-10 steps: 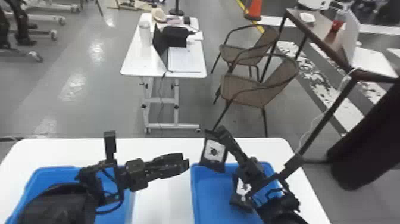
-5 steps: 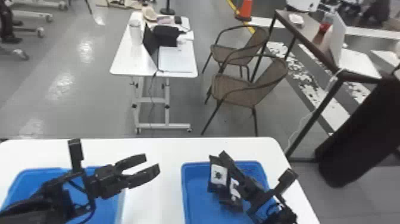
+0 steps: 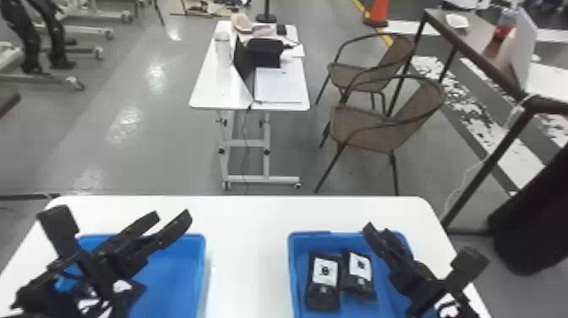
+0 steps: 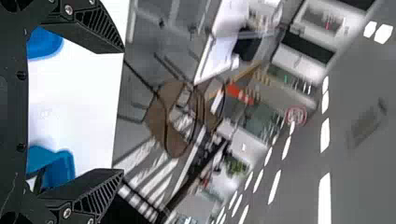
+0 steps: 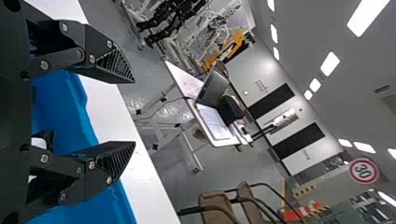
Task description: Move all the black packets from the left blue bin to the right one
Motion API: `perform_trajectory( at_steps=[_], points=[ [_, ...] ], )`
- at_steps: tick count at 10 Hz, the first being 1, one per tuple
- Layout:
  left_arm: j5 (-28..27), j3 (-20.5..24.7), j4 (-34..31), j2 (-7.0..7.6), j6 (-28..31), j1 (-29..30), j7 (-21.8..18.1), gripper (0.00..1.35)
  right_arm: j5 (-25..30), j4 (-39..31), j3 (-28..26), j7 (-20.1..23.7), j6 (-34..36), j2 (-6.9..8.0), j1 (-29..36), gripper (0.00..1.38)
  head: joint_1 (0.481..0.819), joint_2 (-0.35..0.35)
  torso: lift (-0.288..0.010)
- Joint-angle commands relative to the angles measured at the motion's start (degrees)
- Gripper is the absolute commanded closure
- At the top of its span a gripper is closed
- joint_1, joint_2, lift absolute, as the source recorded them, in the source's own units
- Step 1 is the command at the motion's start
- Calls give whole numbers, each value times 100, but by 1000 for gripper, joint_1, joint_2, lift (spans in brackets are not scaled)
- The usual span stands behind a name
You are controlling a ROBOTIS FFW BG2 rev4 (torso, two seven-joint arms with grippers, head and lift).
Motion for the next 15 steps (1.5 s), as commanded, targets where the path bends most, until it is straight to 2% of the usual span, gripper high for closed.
perform_trajectory(
  at_steps=[1, 2, 3, 5, 6, 8, 9, 10, 11, 12, 13, 15],
  points=[
    [296, 186, -841, -14, -97, 601, 645, 121, -268, -627, -50, 8, -46, 75, 417, 251, 695, -79, 0],
    [-46, 344, -1016, -14, -370, 742, 706, 125, -435, -846, -42, 26, -46, 75, 602, 288, 695, -68, 0],
    [235, 617, -1166, -50, 298, 830, 776, 125, -602, -890, -15, 193, 15, 75, 655, 292, 695, -56, 0],
    [-389, 1285, -1719, -208, 1740, 1058, 1137, 128, -611, -899, -15, 395, 156, 75, 646, 292, 695, -7, 0],
    [-512, 1434, -1851, -269, 2434, 1120, 1506, 128, -611, -890, -15, 448, 217, 75, 646, 292, 695, 11, 0],
    [-644, 1513, -2291, -348, 3708, 1164, 2657, 128, -620, -864, -15, 509, 279, 75, 655, 294, 695, 78, 0],
    [-635, 1566, -2291, -366, 4236, 1041, 2956, 128, -664, -820, -15, 527, 305, 75, 655, 294, 695, 103, 0],
    [-767, 1566, -2317, -322, 4728, 882, 3193, 128, -681, -794, -15, 544, 305, 75, 646, 294, 695, 110, 0],
    [-987, 1487, -2300, -225, 4948, 759, 3413, 128, -681, -750, -6, 553, 314, 75, 619, 294, 695, 121, 0],
    [-1198, 1443, -2194, -181, 5123, 575, 3431, 125, -690, -706, 2, 580, 323, 75, 602, 294, 695, 138, 0],
    [-1391, 1434, -2010, -217, 5413, 364, 3466, 122, -716, -662, 20, 597, 332, 75, 575, 294, 695, 156, 0],
    [-1488, 1232, -1579, -76, 5413, 153, 3457, 137, -734, -627, 37, 641, 332, 75, 558, 294, 695, 174, 0]
  ],
)
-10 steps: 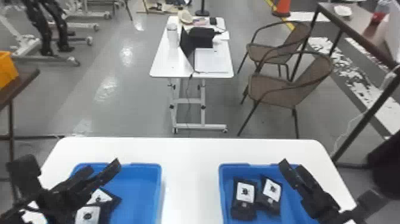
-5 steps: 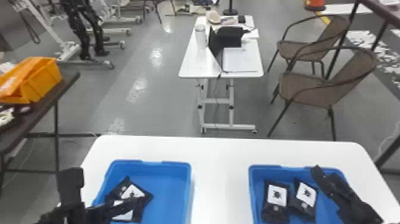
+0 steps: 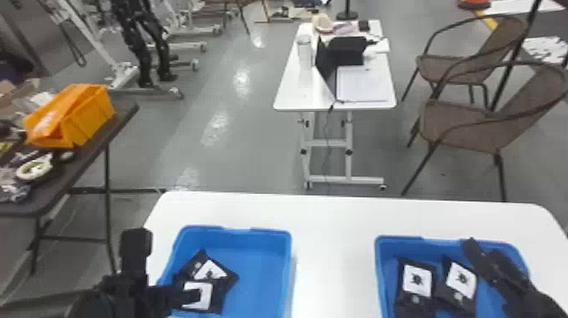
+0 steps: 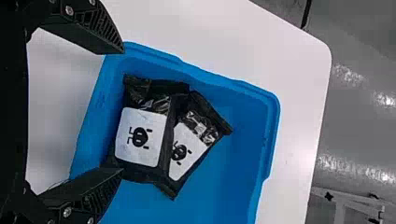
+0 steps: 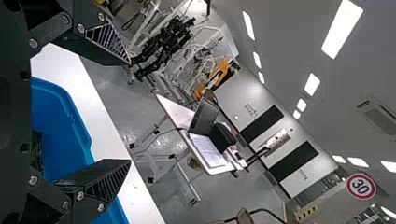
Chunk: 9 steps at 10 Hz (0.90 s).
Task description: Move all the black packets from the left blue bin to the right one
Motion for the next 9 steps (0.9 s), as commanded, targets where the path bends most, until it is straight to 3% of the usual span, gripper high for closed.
perform_trajectory(
  at_steps=[1, 2, 4, 5, 6, 7, 9],
  points=[
    [7, -232, 404, 148, -173, -163, 0, 137, -28, 28, 7, 12, 1, 75, -6, 294, 695, 181, 0],
    [7, -355, 641, 219, -393, -242, 0, 137, -37, 46, -2, 30, 1, 75, -15, 294, 695, 180, 0],
    [7, -628, 1415, 386, -903, -479, -519, 137, -46, 72, -2, 83, 1, 75, -23, 294, 695, 175, 0],
    [-81, -760, 1459, 403, -824, -558, -413, 137, -55, 81, 7, 109, 1, 75, -32, 294, 695, 163, 0],
    [-230, -707, 1520, 280, -789, -602, -413, 137, -64, 89, 7, 118, 1, 75, -32, 294, 695, 160, 0],
    [-388, -707, 1696, 245, -806, -664, -492, 137, -125, 116, 7, 127, 1, 75, -23, 294, 695, 161, 0],
    [-441, -927, 2127, 412, -806, -848, -668, 170, -169, 125, 7, 144, 1, 75, -23, 294, 695, 160, 0]
  ],
)
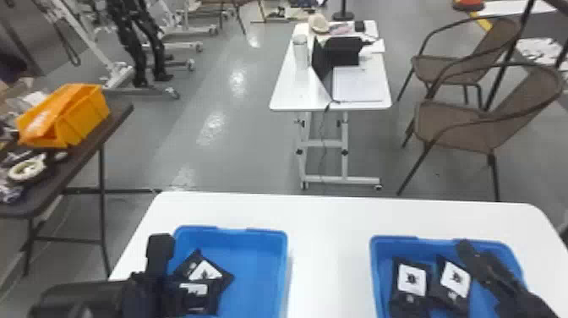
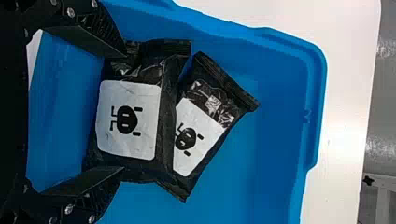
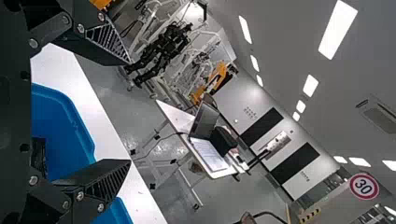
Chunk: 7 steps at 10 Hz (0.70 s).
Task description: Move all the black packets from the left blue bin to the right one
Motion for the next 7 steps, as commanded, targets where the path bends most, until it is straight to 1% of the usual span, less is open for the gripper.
perform_trajectory(
  at_steps=[1, 2, 4, 5, 6, 7],
  points=[
    [-18, -112, 288, 96, 30, -136, 4, 248, -43, 11, 0, 16, 0, 75, -3, 294, 695, 162, 0],
    [-88, -103, 481, 113, 48, -207, -83, 346, -61, 28, 0, 33, 0, 75, -3, 294, 695, 167, 0],
    [-440, -244, 517, 210, -5, -233, -453, 943, -105, 28, 0, 51, 9, 75, -3, 294, 695, 175, 0],
    [-765, -244, 490, 227, -110, -242, -883, 1058, -114, 37, 0, 51, 18, 75, -3, 294, 695, 179, 0],
    [-1125, -182, 437, 227, -128, -259, -1472, 1064, -122, 46, 9, 51, 18, 75, -3, 294, 695, 178, 0],
    [-1503, -147, 253, 219, -137, -233, -1982, 1092, -131, 46, 18, 60, 18, 75, -3, 294, 695, 172, 0]
  ],
)
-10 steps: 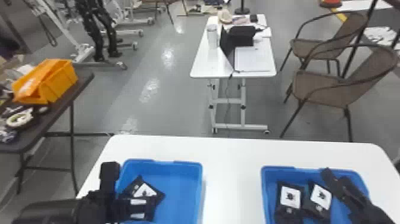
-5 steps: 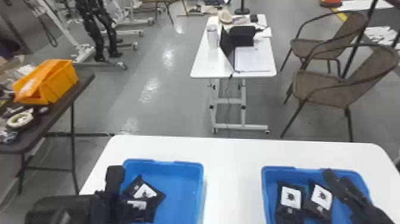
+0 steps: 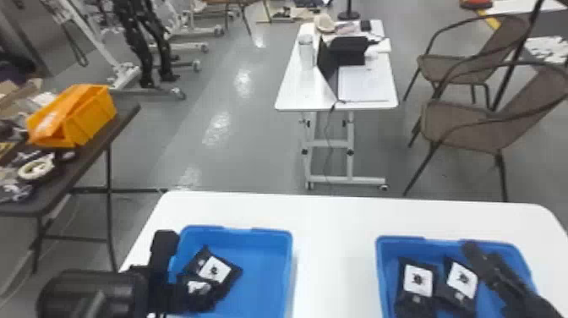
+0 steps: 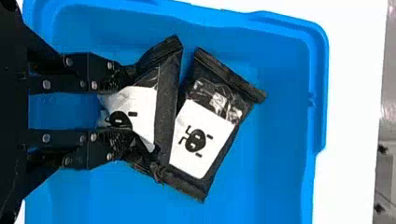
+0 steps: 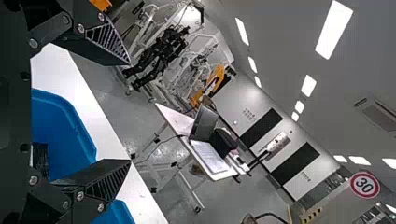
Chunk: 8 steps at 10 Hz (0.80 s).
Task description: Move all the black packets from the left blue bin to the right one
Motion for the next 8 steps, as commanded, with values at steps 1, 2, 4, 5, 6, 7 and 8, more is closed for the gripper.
perform_trajectory(
  at_steps=[1, 2, 4, 5, 6, 7, 8],
  points=[
    [-828, 44, -273, -32, -258, 46, -808, 1125, -15, 10, 13, 1, 0, 75, 0, 294, 695, 169, 0],
    [-1276, 88, -475, -129, -487, 90, -1327, 1150, -41, 28, 22, 1, 0, 75, -9, 294, 695, 165, 0],
    [-1593, 439, -1178, -516, -733, 345, -1881, 1211, -67, 45, 75, 1, 0, 75, -26, 294, 695, 149, 0],
    [-1549, 589, -1626, -700, -847, 486, -2091, 1211, -76, 45, 92, 1, 0, 75, -26, 294, 695, 139, 0],
    [-1136, 703, -1714, -779, -1418, 503, -2425, 1211, -76, 36, 101, 18, 0, 75, -26, 294, 695, 122, 0],
    [-468, 624, -1424, -665, -2280, 389, -2839, 1210, -41, 45, 136, 36, 0, 75, -79, 294, 695, 95, 0],
    [-169, 246, -1301, -428, -2420, 169, -2988, 1208, 3, 45, 136, 115, 0, 75, -149, 292, 695, 73, 0]
  ],
)
